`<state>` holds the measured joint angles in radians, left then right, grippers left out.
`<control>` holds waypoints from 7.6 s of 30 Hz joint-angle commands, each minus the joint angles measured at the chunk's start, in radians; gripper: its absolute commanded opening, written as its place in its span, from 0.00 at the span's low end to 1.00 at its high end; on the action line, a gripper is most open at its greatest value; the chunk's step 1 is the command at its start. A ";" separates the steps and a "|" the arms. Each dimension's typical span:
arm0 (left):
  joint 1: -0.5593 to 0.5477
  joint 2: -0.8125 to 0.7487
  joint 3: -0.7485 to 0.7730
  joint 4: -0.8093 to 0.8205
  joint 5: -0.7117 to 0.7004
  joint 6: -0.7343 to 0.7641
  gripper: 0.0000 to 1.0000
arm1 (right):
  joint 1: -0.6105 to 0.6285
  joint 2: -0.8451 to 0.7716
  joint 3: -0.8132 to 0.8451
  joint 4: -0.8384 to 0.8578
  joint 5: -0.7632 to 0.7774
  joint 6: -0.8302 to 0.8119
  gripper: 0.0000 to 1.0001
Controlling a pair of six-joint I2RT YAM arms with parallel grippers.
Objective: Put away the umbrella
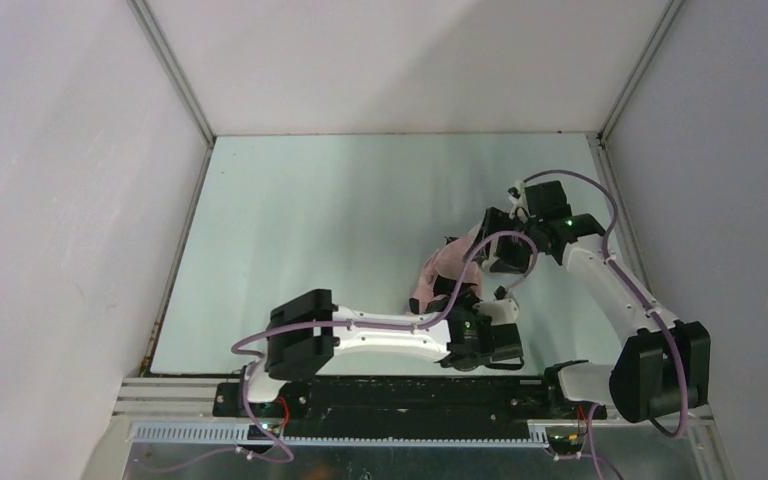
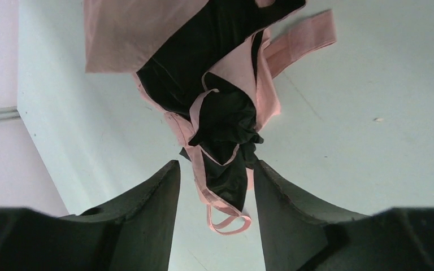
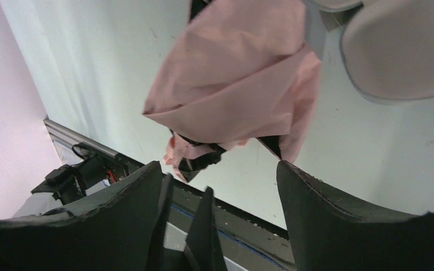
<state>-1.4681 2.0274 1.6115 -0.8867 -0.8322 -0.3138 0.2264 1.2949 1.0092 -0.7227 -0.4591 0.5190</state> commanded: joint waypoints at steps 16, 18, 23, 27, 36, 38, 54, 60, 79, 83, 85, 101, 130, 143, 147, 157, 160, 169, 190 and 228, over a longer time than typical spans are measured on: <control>0.124 -0.452 -0.263 0.214 0.135 -0.136 0.77 | -0.160 -0.412 -0.363 0.140 0.087 0.130 0.70; 0.184 -0.479 -0.302 0.247 0.207 -0.142 0.77 | -0.184 -0.473 -0.421 0.150 0.063 0.168 0.70; 0.338 -0.511 -0.330 0.313 0.329 -0.128 0.77 | -0.192 -0.529 -0.562 0.206 -0.039 0.231 0.67; 0.427 -0.497 -0.301 0.342 0.451 -0.120 0.78 | -0.186 -0.519 -0.727 0.378 -0.135 0.356 0.67; 0.505 -0.385 -0.234 0.416 0.667 -0.149 0.80 | -0.025 -0.392 -0.843 0.632 -0.058 0.684 0.65; 0.509 -0.344 -0.212 0.425 0.697 -0.159 0.81 | -0.009 -0.376 -0.852 0.647 -0.020 0.750 0.65; 0.560 -0.117 -0.120 0.475 0.818 -0.229 0.84 | 0.015 -0.418 -0.934 0.632 0.162 1.239 0.61; 0.560 -0.084 -0.125 0.489 0.819 -0.240 0.84 | 0.028 -0.294 -0.902 0.654 0.181 1.264 0.58; 0.560 0.034 -0.142 0.534 0.791 -0.306 0.61 | 0.072 0.027 -0.804 0.788 0.241 1.231 0.03; 0.560 0.050 -0.149 0.536 0.771 -0.331 0.53 | 0.070 0.047 -0.796 0.810 0.226 1.158 0.00; 0.560 0.049 -0.162 0.541 0.751 -0.347 0.48 | 0.070 0.003 -0.794 0.803 0.245 1.100 0.00; 0.518 0.013 -0.213 0.541 0.581 -0.425 0.16 | 0.016 -0.463 -0.753 0.681 0.136 0.555 0.00; 0.441 0.063 -0.035 -0.120 0.319 -1.004 0.00 | 0.303 -0.179 -0.726 1.393 0.125 0.828 0.00; 0.449 0.008 -0.291 0.125 0.292 -1.171 0.00 | 0.418 0.219 -0.827 1.920 0.070 0.989 0.00; 0.456 0.030 -0.284 0.137 0.259 -1.166 0.00 | 0.414 0.396 -0.849 2.148 0.045 1.038 0.00; 0.456 -0.057 -0.387 0.200 0.240 -1.104 0.33 | 0.367 0.547 -0.847 2.225 0.010 0.990 0.00; 0.456 -0.113 -0.402 0.193 0.243 -1.081 0.52 | 0.354 0.573 -0.845 2.223 0.000 0.982 0.00; 0.472 -0.281 -0.438 0.200 0.271 -0.958 0.96 | 0.291 0.606 -0.849 2.217 -0.054 0.963 0.00; 0.541 -0.852 -0.855 0.638 0.459 -0.232 1.00 | 0.237 0.640 -0.801 2.153 -0.152 0.907 0.00; 0.445 -0.484 -0.869 0.936 0.858 1.450 0.90 | 0.166 0.618 -0.756 2.079 -0.317 0.903 0.00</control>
<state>-1.0481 1.5135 0.6491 0.1623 -0.0654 1.0847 0.4110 1.9167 0.2394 1.4048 -0.7635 1.4372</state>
